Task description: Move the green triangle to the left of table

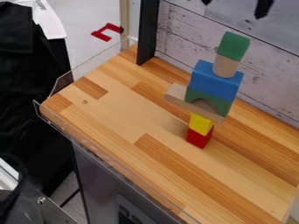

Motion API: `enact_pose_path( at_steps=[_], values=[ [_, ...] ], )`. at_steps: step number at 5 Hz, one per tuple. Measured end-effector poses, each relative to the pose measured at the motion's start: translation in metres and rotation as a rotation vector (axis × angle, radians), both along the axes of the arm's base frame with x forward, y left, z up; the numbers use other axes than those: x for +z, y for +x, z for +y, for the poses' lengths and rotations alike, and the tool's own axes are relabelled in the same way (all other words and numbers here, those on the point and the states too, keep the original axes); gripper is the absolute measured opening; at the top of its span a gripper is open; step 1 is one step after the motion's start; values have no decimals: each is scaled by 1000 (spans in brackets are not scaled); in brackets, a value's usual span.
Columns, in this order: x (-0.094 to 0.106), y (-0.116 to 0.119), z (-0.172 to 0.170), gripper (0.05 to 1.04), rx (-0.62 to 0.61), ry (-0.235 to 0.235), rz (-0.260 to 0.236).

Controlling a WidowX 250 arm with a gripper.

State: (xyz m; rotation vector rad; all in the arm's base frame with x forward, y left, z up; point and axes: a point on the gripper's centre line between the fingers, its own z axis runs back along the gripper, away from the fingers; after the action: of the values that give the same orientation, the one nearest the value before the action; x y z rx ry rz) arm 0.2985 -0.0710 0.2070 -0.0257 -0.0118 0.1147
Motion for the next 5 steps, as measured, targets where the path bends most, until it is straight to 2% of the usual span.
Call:
enact_pose_path(
  at_steps=[1,3,5],
  values=[
    [-7,2,-9,999,-15,-4,12],
    [-27,1,-9,999,-4,-23,71],
    [-29,3,-4,999,7,-25,70]
  ],
)
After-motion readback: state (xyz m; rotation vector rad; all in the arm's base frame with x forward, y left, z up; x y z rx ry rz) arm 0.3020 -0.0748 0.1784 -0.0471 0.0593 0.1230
